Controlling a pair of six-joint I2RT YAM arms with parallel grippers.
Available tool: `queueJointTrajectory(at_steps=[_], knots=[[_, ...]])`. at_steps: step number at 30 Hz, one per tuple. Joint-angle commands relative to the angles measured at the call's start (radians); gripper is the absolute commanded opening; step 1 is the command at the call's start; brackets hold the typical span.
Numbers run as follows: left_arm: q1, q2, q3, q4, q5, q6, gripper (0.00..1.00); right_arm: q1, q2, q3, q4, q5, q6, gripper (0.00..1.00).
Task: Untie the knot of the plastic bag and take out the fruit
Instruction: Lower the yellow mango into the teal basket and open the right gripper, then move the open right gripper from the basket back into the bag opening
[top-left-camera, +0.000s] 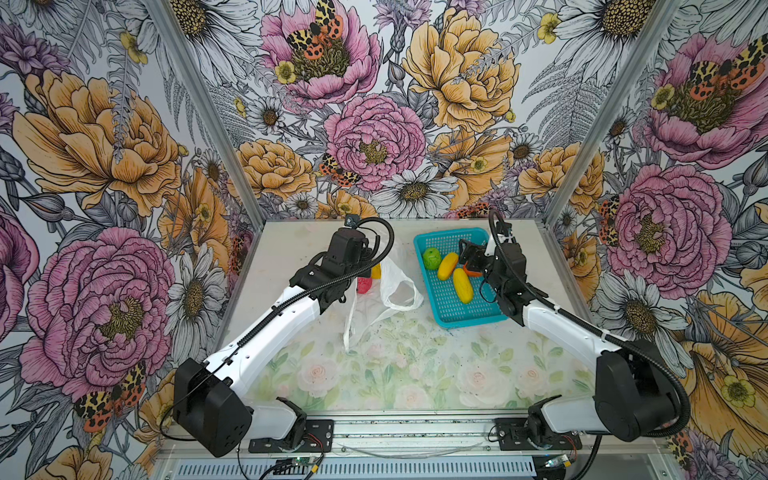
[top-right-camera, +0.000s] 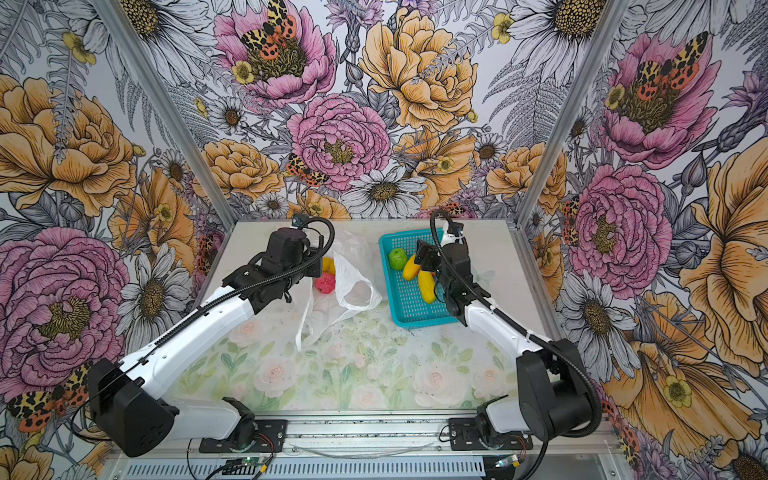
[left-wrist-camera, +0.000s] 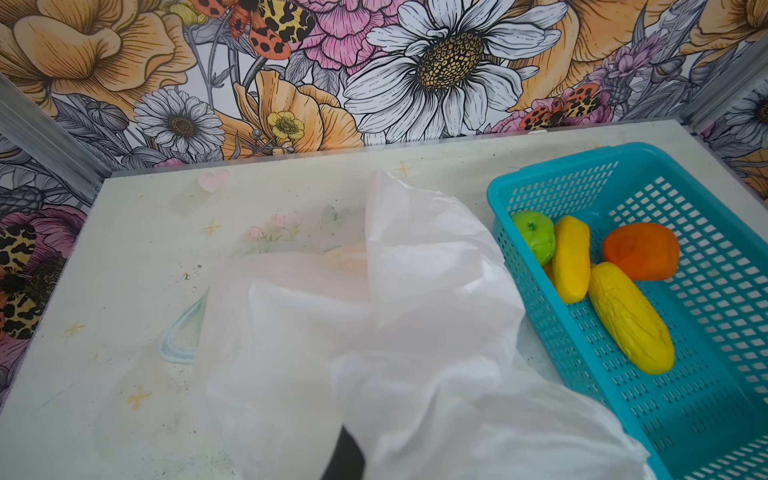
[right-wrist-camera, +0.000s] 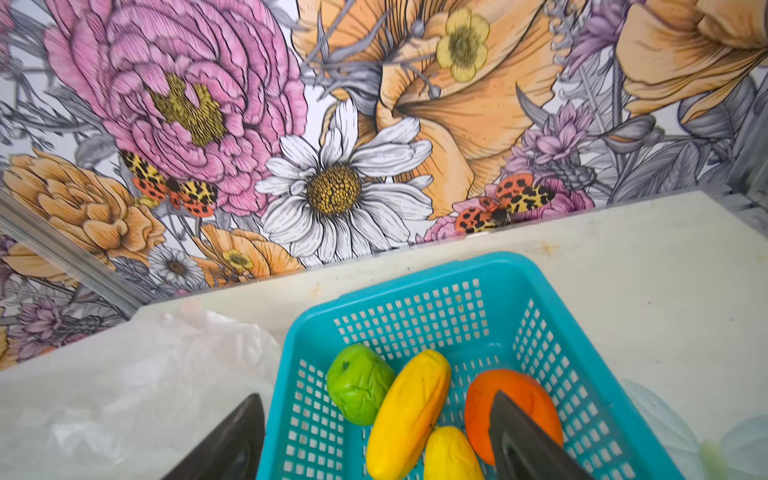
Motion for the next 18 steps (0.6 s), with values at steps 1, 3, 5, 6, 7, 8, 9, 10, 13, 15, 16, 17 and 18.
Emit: queueJointTrajectory(at_steps=[1, 3, 5, 6, 7, 8, 9, 10, 13, 15, 16, 17, 18], knots=[[0.004, 0.003, -0.006, 0.004, 0.009, 0.002, 0.0, 0.0, -0.078, -0.174, 0.085, -0.045, 0.028, 0.85], [0.005, 0.021, 0.005, 0.002, 0.011, 0.004, 0.0, 0.002, -0.149, -0.217, 0.087, -0.01, 0.095, 0.84], [0.006, 0.041, 0.016, 0.003, 0.015, 0.008, 0.0, 0.006, -0.184, -0.237, 0.153, -0.128, 0.088, 0.83], [0.005, 0.053, 0.028, 0.001, 0.011, 0.015, 0.0, 0.009, -0.2, -0.201, 0.088, -0.139, 0.086, 0.81], [0.007, 0.063, 0.035, 0.0, 0.002, 0.017, 0.0, 0.014, -0.216, -0.174, 0.041, -0.146, 0.07, 0.79], [0.011, 0.069, 0.041, 0.0, -0.001, 0.013, 0.0, 0.021, -0.232, -0.17, 0.036, -0.154, 0.059, 0.79], [0.017, 0.078, 0.046, -0.002, 0.006, 0.01, 0.0, 0.029, -0.247, -0.174, 0.048, -0.163, 0.052, 0.79], [0.021, 0.084, 0.051, -0.004, 0.018, 0.004, 0.0, 0.035, -0.256, -0.175, 0.064, -0.186, 0.047, 0.78], [0.029, 0.098, 0.064, -0.002, 0.04, -0.004, 0.0, 0.07, -0.271, -0.176, 0.1, -0.22, -0.017, 0.76], [0.031, 0.102, 0.068, -0.001, 0.034, -0.009, 0.0, 0.11, -0.259, -0.193, 0.157, -0.239, -0.065, 0.74], [0.031, 0.101, 0.067, -0.001, 0.034, -0.011, 0.0, 0.135, -0.238, -0.192, 0.183, -0.279, -0.096, 0.71], [0.031, 0.097, 0.064, -0.001, 0.033, -0.01, 0.0, 0.157, -0.22, -0.187, 0.196, -0.321, -0.139, 0.68], [0.032, 0.091, 0.061, 0.0, 0.031, -0.011, 0.0, 0.193, -0.204, -0.188, 0.204, -0.339, -0.192, 0.67]])
